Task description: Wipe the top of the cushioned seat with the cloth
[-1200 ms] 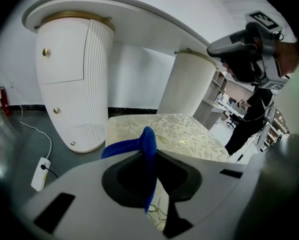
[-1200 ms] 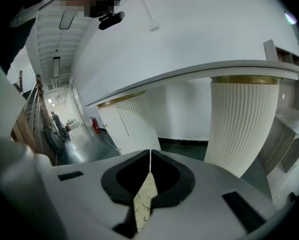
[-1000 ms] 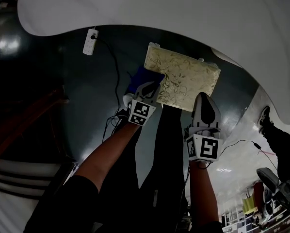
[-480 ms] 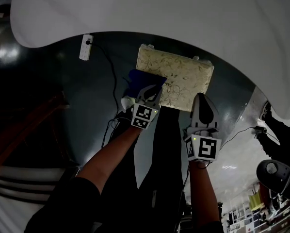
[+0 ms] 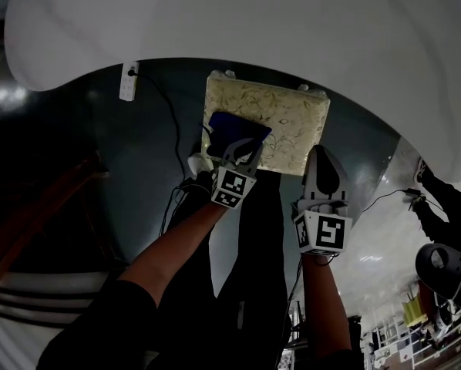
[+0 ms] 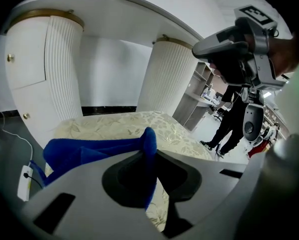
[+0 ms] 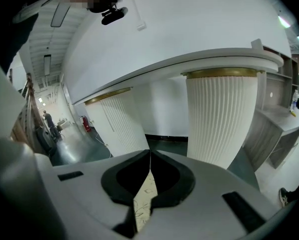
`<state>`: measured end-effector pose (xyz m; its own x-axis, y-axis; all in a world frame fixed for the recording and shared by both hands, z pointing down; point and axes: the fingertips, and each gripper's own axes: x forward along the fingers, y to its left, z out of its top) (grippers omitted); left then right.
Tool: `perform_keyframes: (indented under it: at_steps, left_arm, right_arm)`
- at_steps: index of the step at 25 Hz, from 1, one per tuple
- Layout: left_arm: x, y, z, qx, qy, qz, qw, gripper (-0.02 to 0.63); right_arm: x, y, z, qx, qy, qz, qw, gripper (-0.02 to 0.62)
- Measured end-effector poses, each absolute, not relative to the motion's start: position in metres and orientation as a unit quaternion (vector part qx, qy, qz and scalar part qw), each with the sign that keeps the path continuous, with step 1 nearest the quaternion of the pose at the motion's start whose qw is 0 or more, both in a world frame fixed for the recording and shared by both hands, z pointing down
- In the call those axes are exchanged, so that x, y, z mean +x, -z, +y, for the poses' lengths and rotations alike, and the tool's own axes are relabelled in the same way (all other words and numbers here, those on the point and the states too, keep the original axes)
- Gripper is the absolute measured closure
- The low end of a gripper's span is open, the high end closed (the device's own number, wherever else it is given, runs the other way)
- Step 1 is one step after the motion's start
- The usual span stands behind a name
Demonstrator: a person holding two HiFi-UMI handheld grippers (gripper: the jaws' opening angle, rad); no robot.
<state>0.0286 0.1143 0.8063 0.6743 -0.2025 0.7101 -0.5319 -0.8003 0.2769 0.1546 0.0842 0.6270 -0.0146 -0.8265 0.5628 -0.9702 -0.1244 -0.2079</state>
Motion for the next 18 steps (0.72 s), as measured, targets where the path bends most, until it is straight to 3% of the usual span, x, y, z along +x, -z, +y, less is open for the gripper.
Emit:
perform_keyframes:
  at_steps: [9,18]
  left_arm:
    - [0.047,-0.802,0.117,0.884,-0.35,-0.203,0.234,0.549]
    - [0.071,-0.8,0.128,0.886,-0.35,-0.193,0.236,0.549]
  right_arm:
    - [0.142,-0.631,0.1,0.669,-0.296,-0.67,0.129,0.557]
    - [0.189,-0.633,0.109,0.704,-0.296,-0.634,0.124,0.557]
